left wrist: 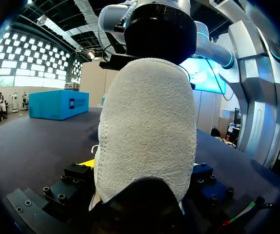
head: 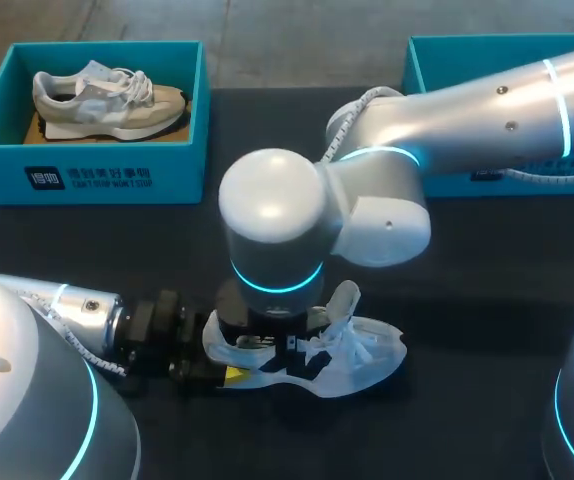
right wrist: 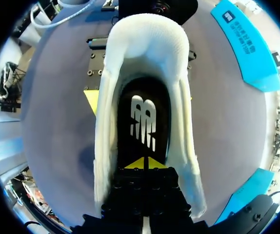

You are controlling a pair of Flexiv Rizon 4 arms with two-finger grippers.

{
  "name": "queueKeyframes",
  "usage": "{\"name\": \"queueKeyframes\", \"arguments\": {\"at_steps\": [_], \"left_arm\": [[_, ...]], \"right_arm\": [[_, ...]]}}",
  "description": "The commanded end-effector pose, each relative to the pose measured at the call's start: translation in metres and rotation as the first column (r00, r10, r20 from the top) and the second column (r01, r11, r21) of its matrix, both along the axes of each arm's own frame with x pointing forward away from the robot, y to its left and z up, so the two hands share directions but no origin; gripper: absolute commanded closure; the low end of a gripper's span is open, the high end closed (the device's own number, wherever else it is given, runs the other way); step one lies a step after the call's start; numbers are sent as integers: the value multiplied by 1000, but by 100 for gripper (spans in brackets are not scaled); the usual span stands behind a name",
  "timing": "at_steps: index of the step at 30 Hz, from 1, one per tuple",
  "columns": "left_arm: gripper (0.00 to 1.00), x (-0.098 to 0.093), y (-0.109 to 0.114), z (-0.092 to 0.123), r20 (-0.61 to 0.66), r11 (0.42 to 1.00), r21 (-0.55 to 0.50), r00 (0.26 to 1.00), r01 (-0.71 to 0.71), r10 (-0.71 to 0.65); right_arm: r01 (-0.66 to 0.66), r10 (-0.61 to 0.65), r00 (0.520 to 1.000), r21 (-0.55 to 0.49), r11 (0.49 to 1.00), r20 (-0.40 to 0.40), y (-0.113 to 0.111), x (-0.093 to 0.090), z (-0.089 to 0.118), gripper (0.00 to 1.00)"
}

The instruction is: Take the shoe out of the shoebox, open the shoe tongue, remove and reinsert the insole, then place the shoe into the shoebox

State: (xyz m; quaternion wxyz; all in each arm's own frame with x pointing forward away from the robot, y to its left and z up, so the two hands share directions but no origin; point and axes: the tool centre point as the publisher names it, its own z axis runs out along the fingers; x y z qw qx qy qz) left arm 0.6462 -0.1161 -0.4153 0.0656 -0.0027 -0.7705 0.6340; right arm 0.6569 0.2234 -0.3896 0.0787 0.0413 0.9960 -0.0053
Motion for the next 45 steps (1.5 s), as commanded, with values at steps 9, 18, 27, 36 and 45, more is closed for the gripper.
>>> {"name": "queueKeyframes", "arguments": {"at_steps": [9,18,27,36,45], "left_arm": [[100,-1,2,0,0,1000,1,1000,-1,1],[100,-1,2,0,0,1000,1,1000,-1,1],[100,-1,2,0,0,1000,1,1000,-1,1],[100,-1,2,0,0,1000,1,1000,-1,1],[100,-1,2,0,0,1000,1,1000,-1,1]], "right_arm": [[39,-39,999,-6,999,34,-18,-4,7,100],[55,-54,998,-16,998,28,-23,3,5,82],[68,-68,998,-18,998,-4,-27,9,-2,79],[74,-75,996,-20,997,-44,-29,10,-11,77],[89,-90,992,-17,996,-89,-31,5,-30,73]]}}
